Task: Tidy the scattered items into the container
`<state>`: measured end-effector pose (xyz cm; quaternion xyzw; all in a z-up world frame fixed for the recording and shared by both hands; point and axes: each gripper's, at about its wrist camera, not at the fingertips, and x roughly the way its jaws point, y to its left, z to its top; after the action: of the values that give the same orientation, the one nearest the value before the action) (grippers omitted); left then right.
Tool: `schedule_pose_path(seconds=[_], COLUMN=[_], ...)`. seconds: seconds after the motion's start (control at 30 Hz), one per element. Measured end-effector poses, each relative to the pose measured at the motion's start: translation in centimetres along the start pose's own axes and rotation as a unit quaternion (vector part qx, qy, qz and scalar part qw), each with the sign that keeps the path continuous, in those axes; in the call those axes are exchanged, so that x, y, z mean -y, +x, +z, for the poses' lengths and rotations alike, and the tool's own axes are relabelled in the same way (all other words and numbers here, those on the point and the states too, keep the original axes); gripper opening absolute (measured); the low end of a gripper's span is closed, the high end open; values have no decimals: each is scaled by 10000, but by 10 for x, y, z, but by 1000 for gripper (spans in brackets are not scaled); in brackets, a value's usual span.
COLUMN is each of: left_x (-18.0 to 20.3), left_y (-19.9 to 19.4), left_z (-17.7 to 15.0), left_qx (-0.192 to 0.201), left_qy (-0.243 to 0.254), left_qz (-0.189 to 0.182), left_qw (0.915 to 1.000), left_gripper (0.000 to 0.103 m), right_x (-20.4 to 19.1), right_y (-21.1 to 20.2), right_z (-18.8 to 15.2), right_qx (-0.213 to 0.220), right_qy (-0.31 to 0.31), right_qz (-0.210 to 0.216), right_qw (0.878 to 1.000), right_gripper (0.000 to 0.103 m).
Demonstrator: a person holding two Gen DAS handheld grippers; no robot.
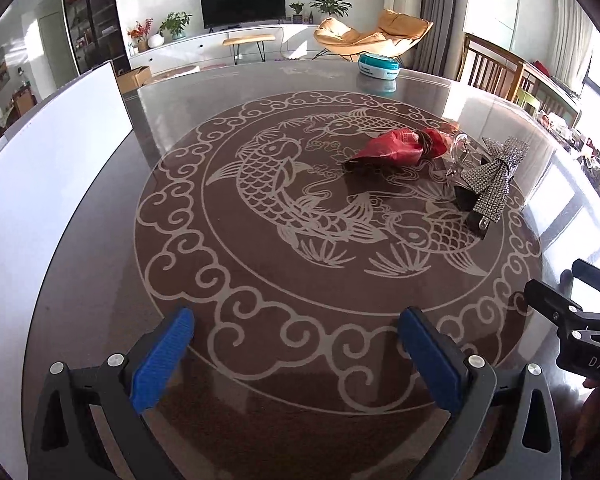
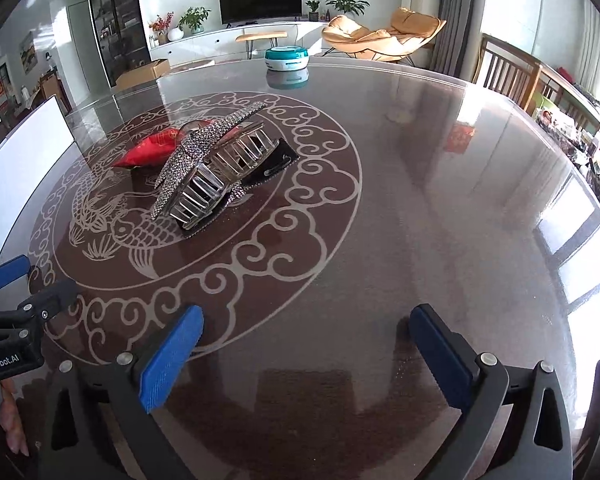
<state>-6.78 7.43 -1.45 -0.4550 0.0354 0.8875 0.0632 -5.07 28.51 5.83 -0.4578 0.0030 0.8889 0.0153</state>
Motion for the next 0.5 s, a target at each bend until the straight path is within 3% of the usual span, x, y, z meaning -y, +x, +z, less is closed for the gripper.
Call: schedule_pose_path(seconds=[0.5], left_x=[-2], left_y=[-2], left_z=[-1], left_qx=[-2], left_qy=[18], left_qz=[-7], left_qw=[10000], left_gripper=[103], right_x=[1], right_y=[0], right_z=[-1], right_qx=[-5], right_qy=[4], right_qz=[-11], right_qw=[10000], right_gripper=[103])
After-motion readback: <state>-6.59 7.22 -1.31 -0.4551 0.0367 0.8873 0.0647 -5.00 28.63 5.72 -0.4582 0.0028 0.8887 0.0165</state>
